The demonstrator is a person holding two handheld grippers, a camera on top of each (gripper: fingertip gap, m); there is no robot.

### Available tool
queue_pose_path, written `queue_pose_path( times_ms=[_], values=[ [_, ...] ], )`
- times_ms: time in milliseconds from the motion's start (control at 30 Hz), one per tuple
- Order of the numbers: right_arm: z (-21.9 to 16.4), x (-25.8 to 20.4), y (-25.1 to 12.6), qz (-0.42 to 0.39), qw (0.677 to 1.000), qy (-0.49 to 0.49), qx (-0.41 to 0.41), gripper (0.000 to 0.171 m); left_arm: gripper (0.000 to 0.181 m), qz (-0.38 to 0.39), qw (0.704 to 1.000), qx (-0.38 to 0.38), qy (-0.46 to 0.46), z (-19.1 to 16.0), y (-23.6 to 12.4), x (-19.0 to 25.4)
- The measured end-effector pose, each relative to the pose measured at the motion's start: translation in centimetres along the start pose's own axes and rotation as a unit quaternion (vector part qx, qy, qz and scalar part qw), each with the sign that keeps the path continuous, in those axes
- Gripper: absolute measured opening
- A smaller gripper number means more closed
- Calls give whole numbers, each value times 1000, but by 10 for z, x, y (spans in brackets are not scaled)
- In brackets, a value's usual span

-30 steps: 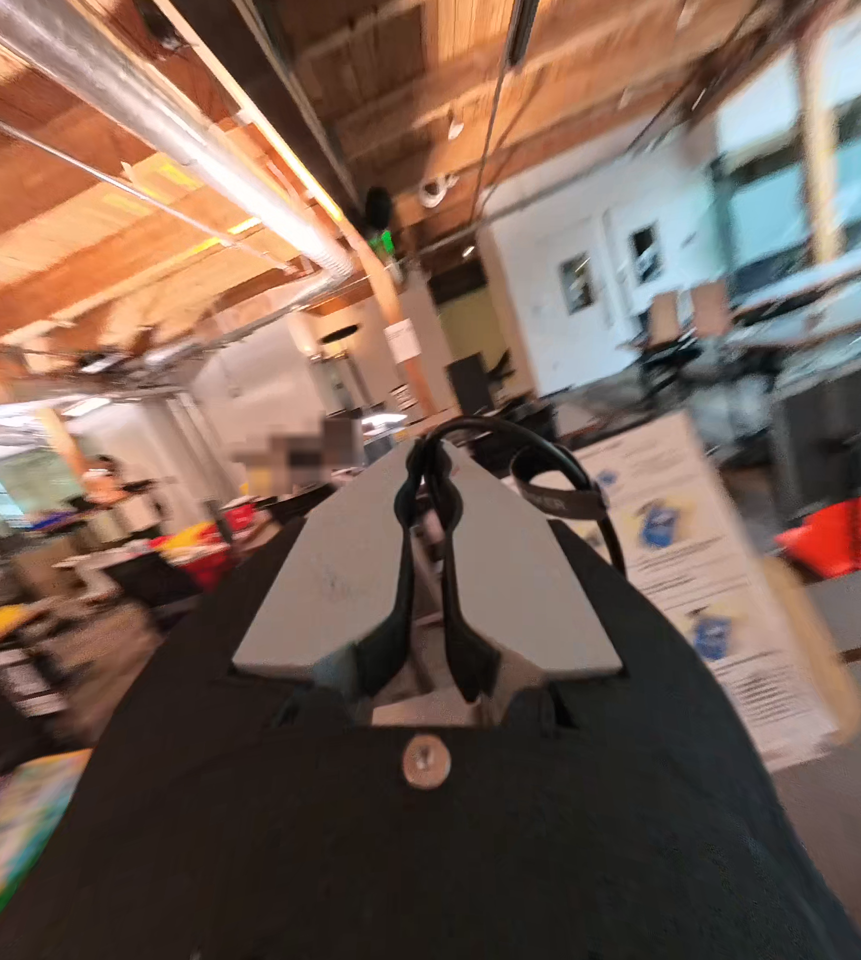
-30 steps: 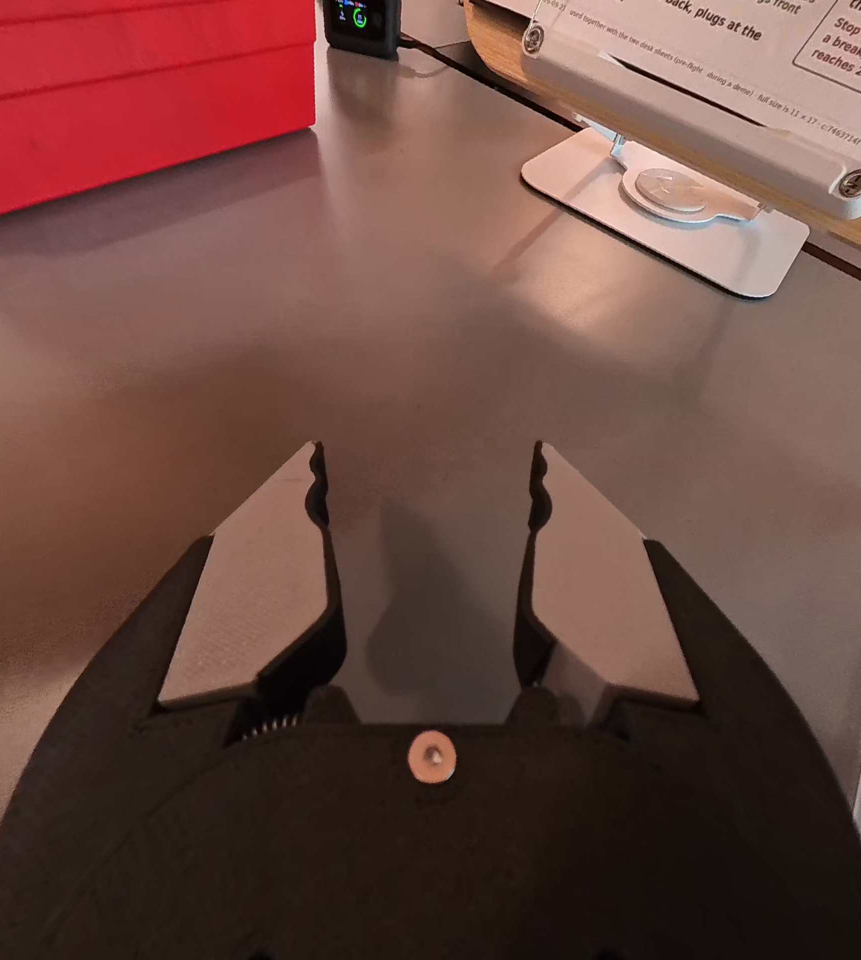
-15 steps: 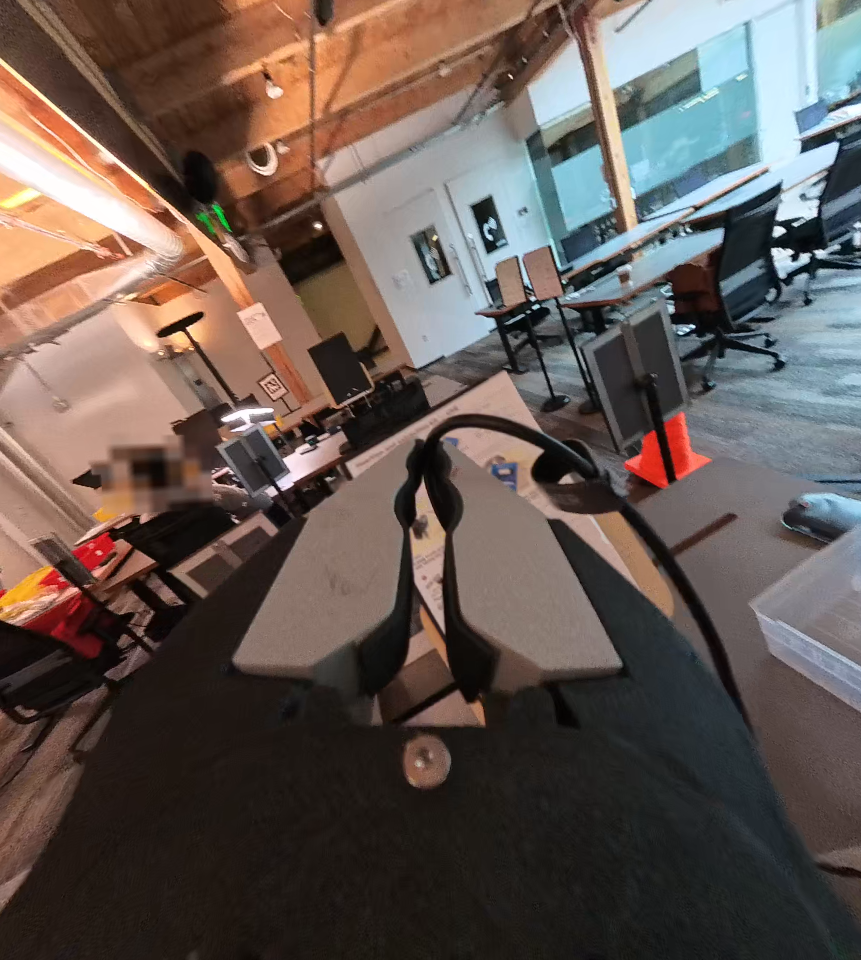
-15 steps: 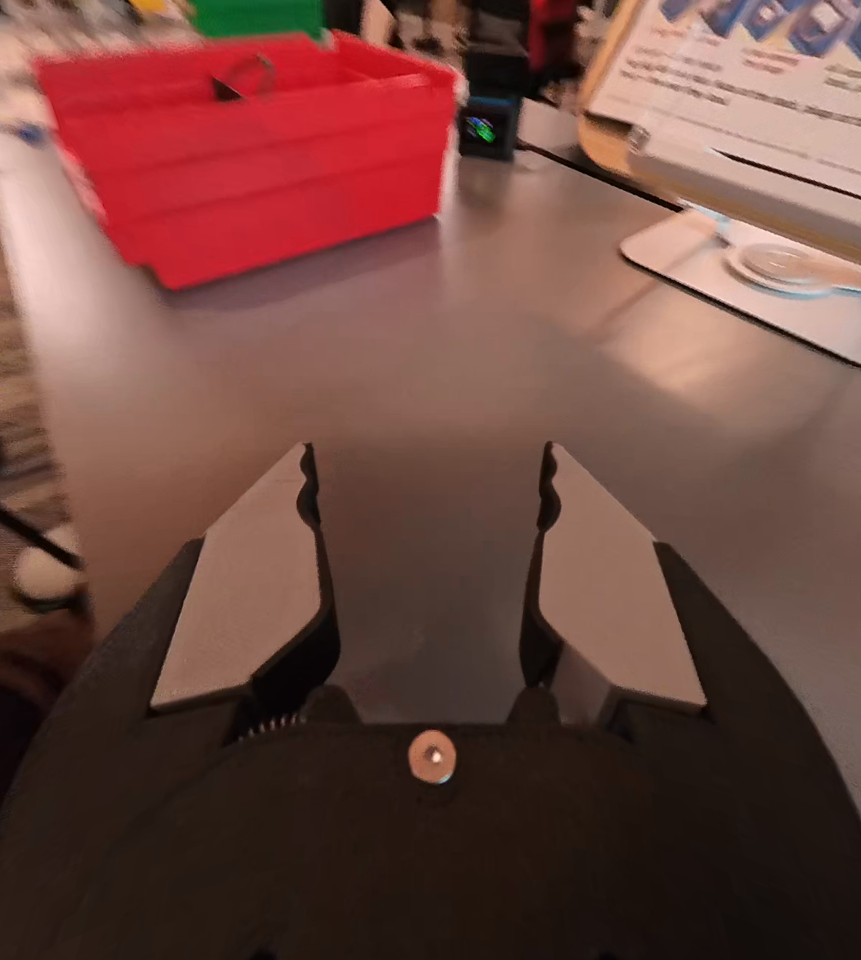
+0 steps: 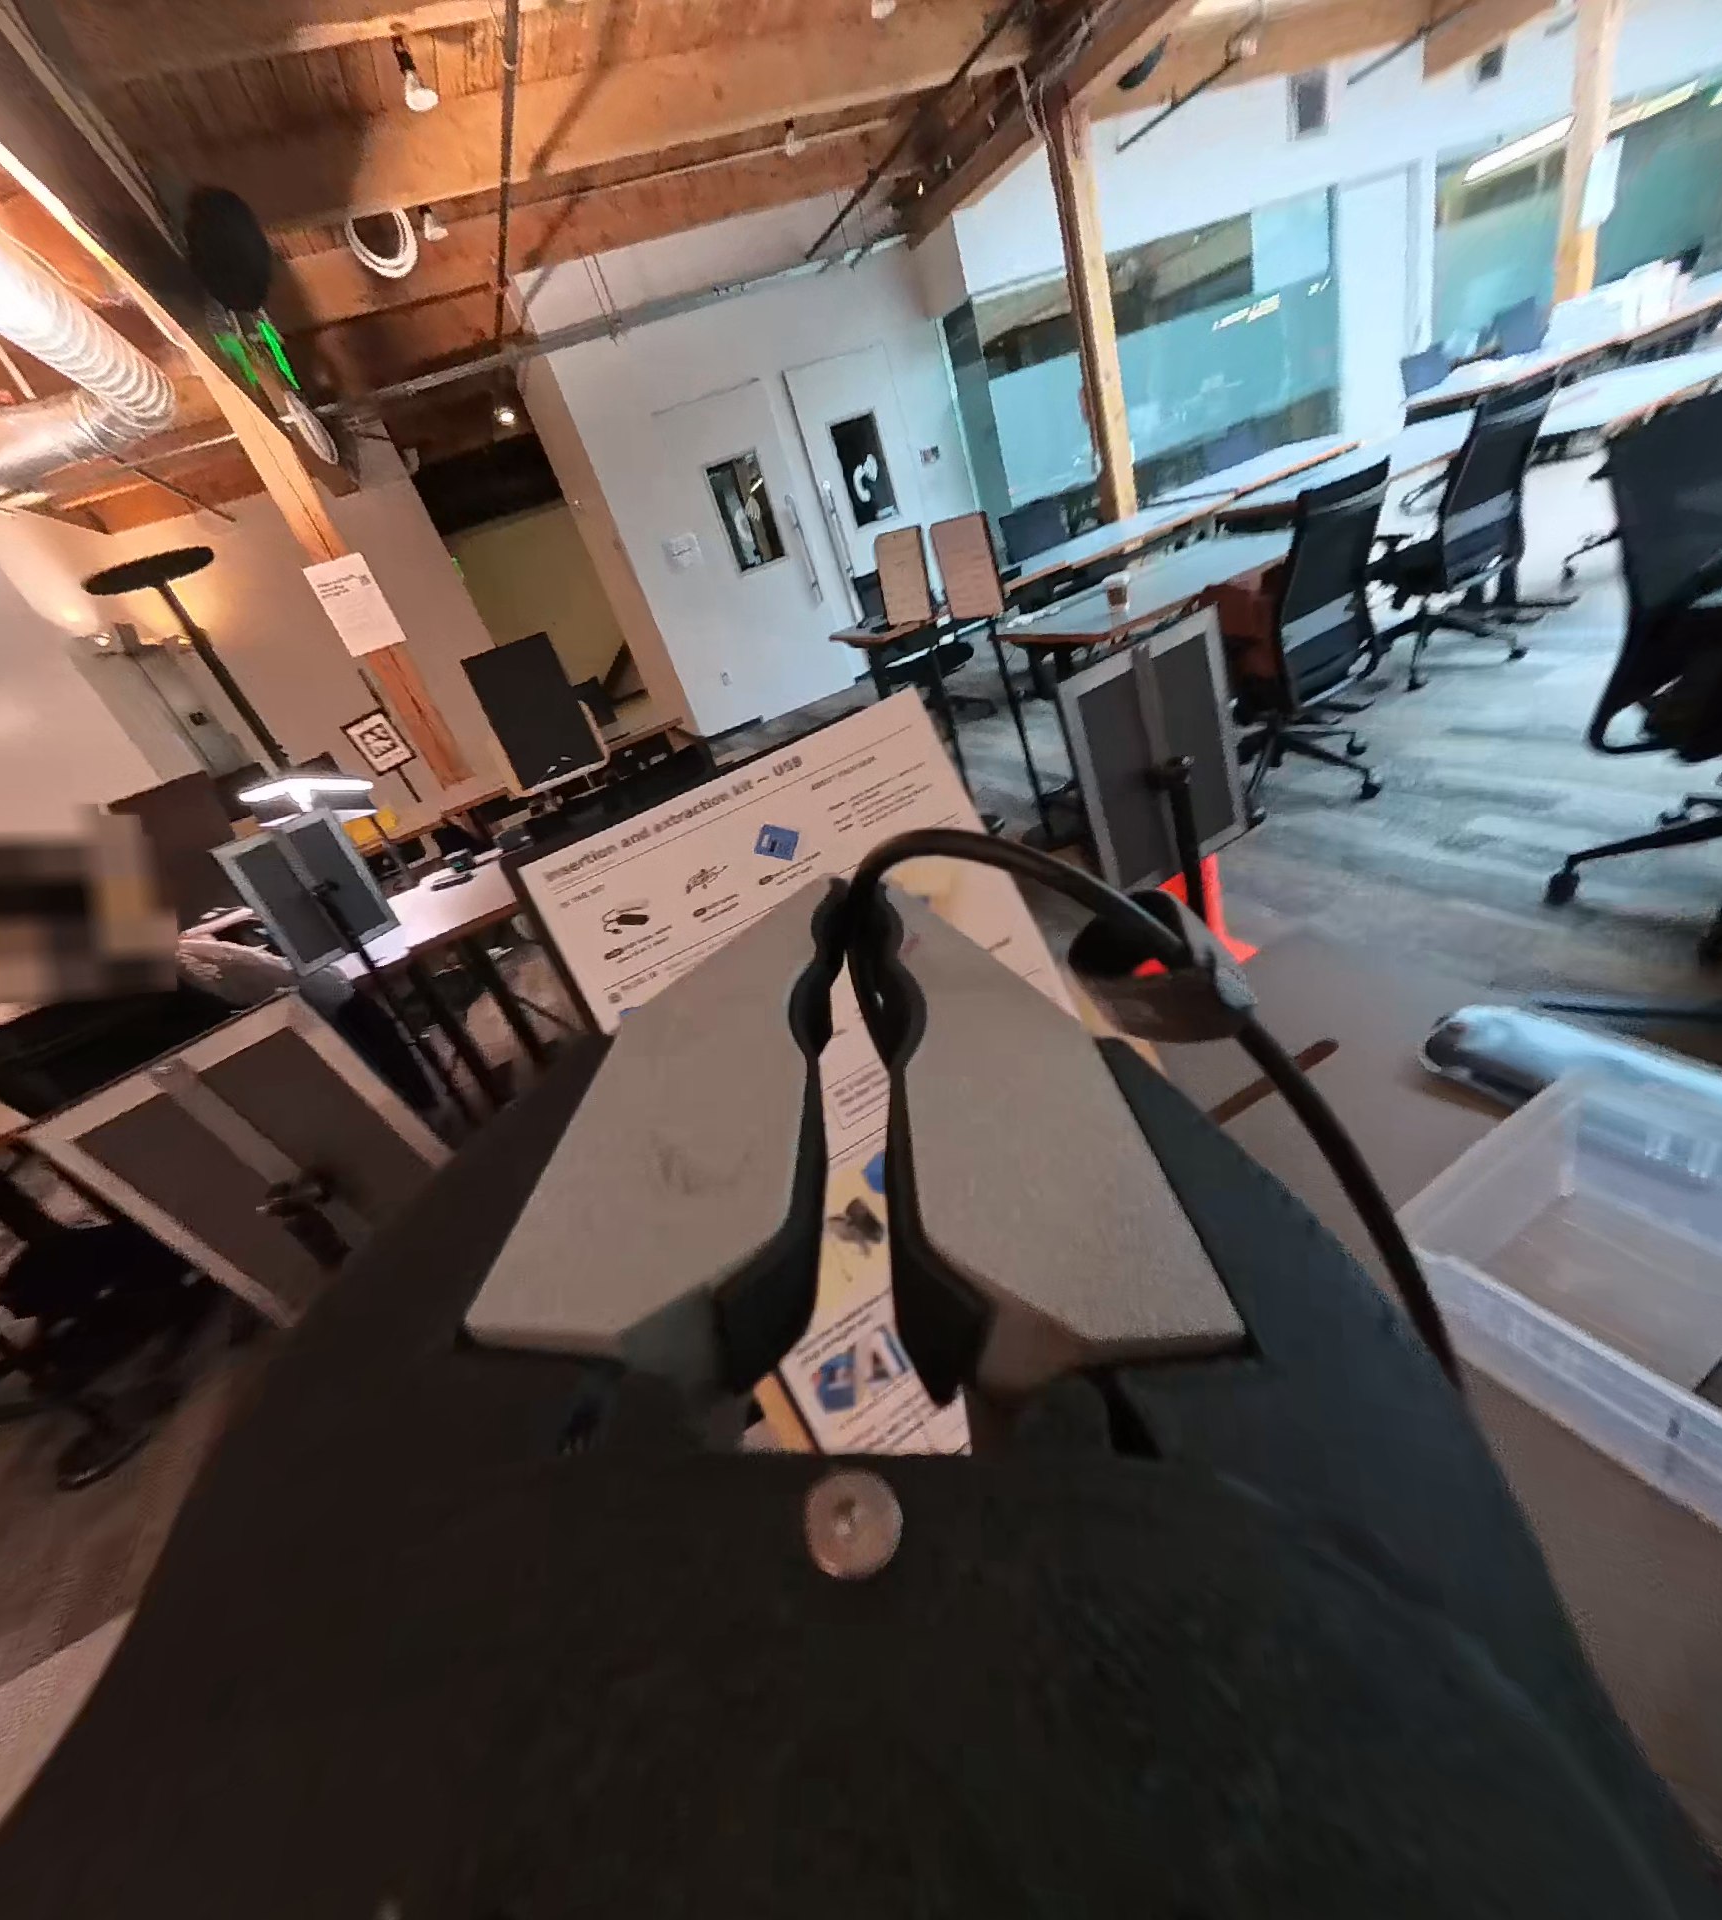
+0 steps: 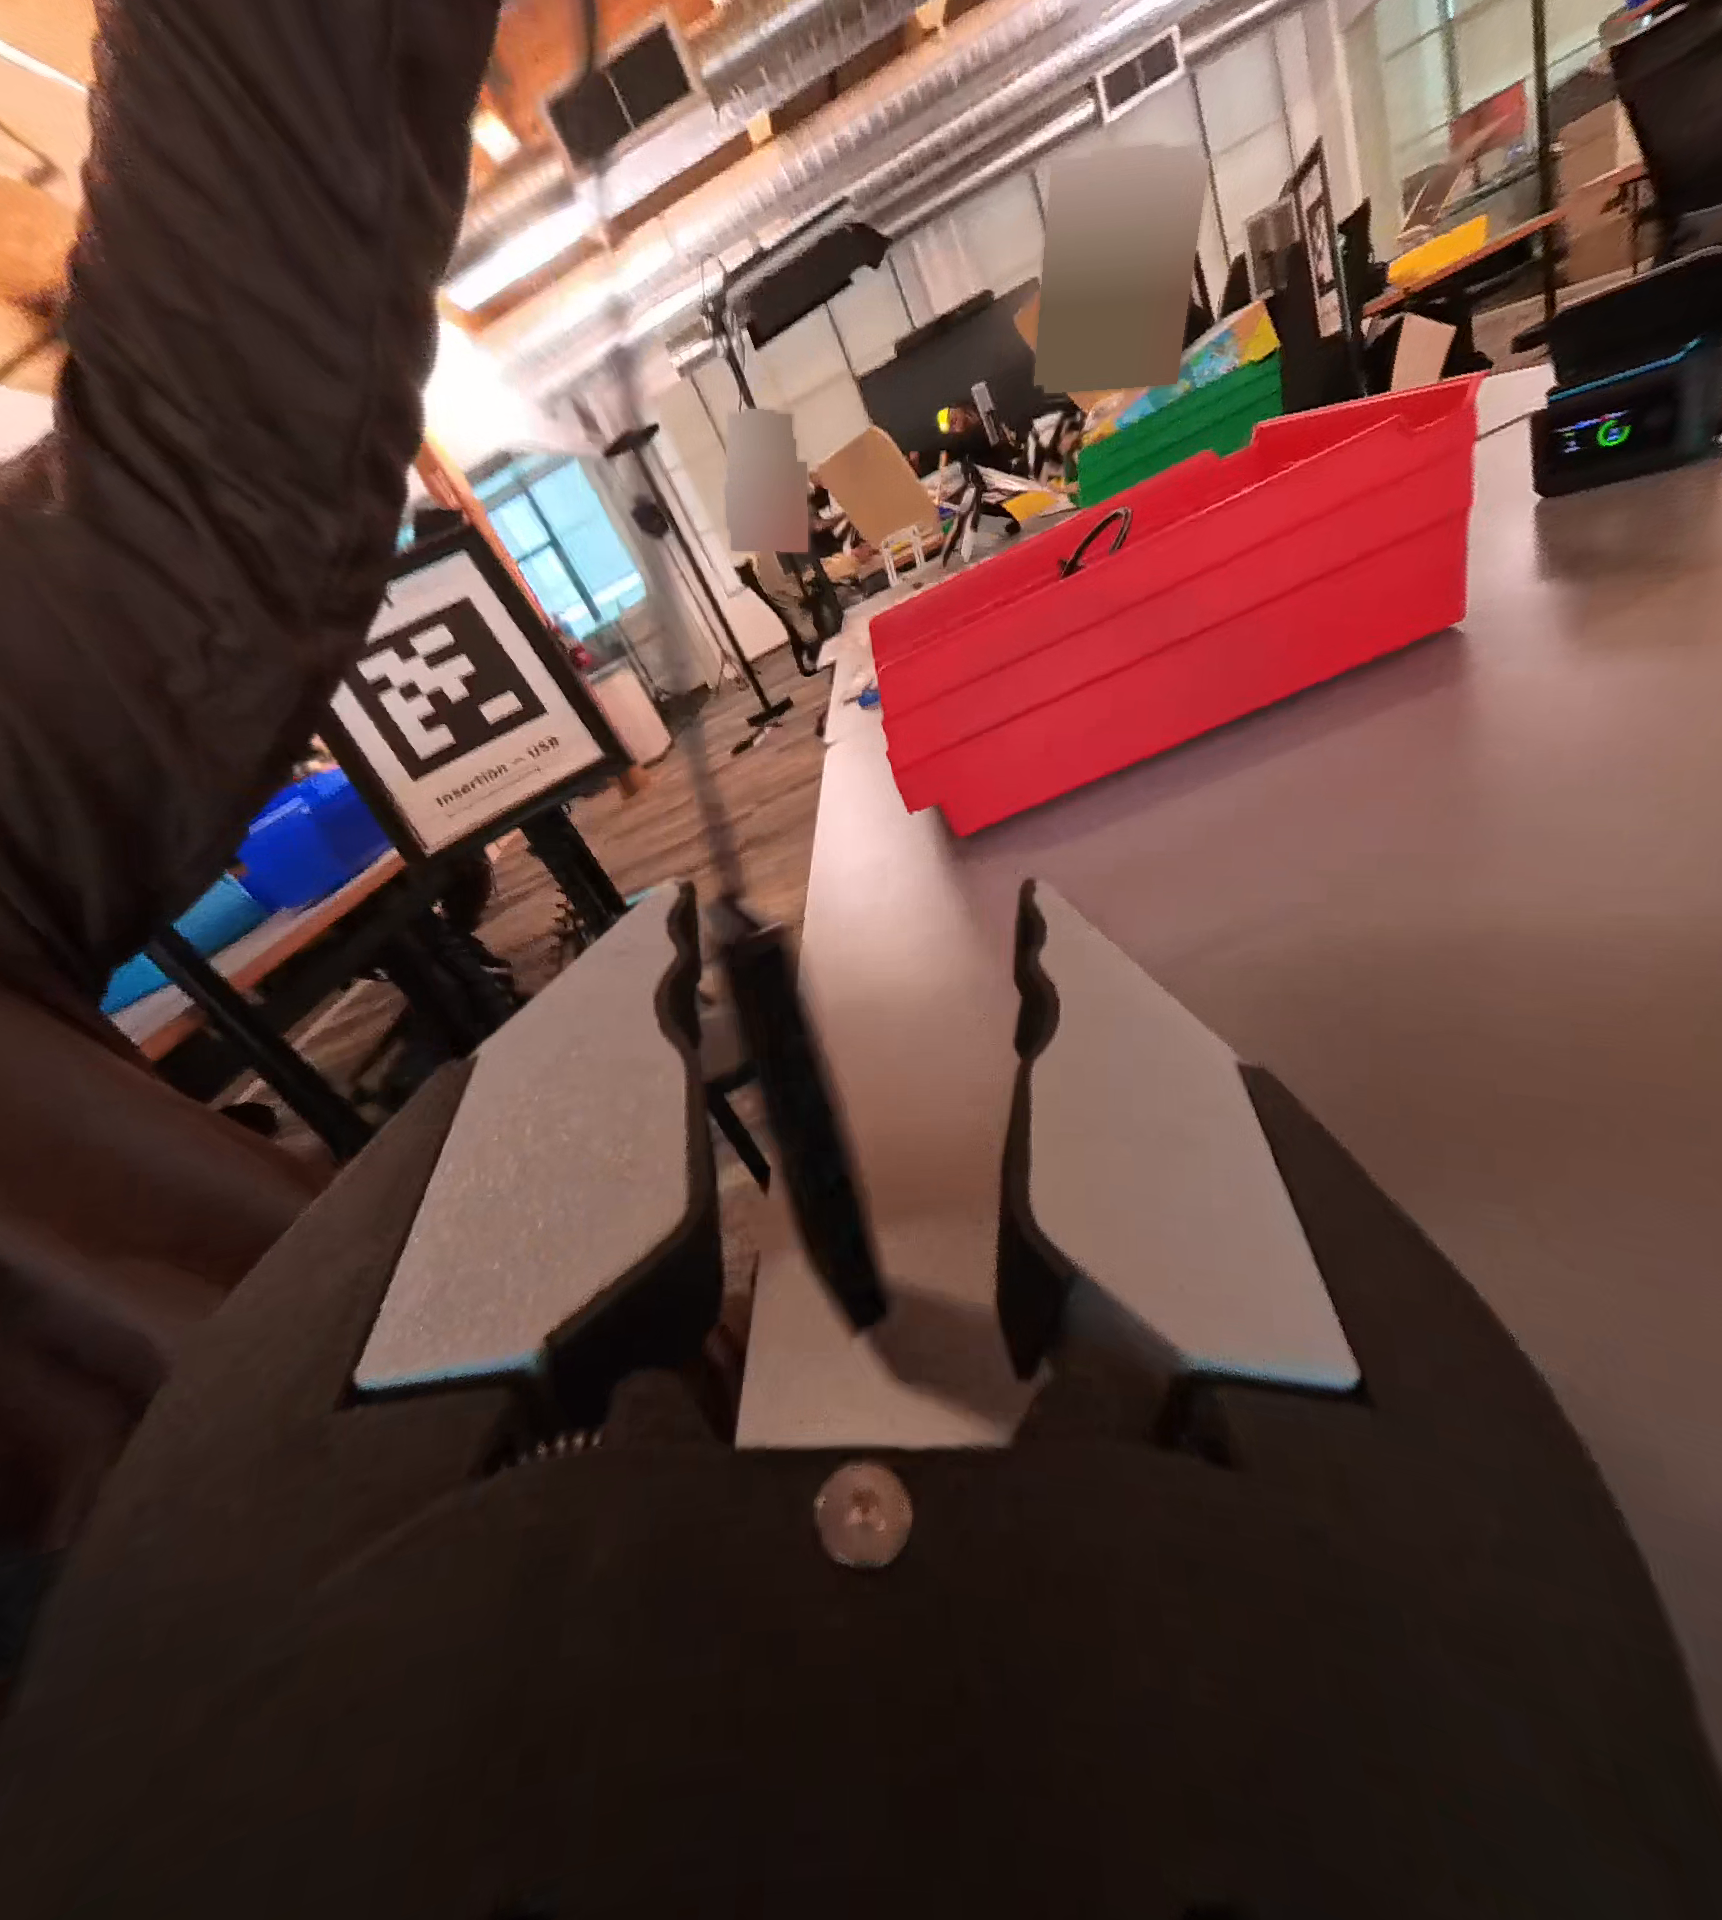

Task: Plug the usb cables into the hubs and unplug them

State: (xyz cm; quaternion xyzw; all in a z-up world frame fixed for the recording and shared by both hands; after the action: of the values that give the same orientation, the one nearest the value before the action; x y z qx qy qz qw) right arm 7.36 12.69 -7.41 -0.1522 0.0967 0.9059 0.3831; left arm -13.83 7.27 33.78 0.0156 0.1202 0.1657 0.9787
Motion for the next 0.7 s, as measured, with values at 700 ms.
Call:
queue_pose_path(
  times_ms=[700],
  values=[
    [-12, 16, 12, -111, 991, -9, -72, 91, 2, -94, 995, 12, -24, 28, -14, 38]
  ],
)
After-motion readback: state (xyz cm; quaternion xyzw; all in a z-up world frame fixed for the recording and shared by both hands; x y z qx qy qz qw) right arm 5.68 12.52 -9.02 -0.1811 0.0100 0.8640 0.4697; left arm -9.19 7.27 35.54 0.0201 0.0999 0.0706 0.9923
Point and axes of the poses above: each gripper's, where its closed fingertips meet, y out along the fingers, z out of its top, x = y × z across the jaws, the point moved 7 cm from there along -y, back along the fingers, and after that the axes turned 4 degrees about -y, right-handed, at the moved point
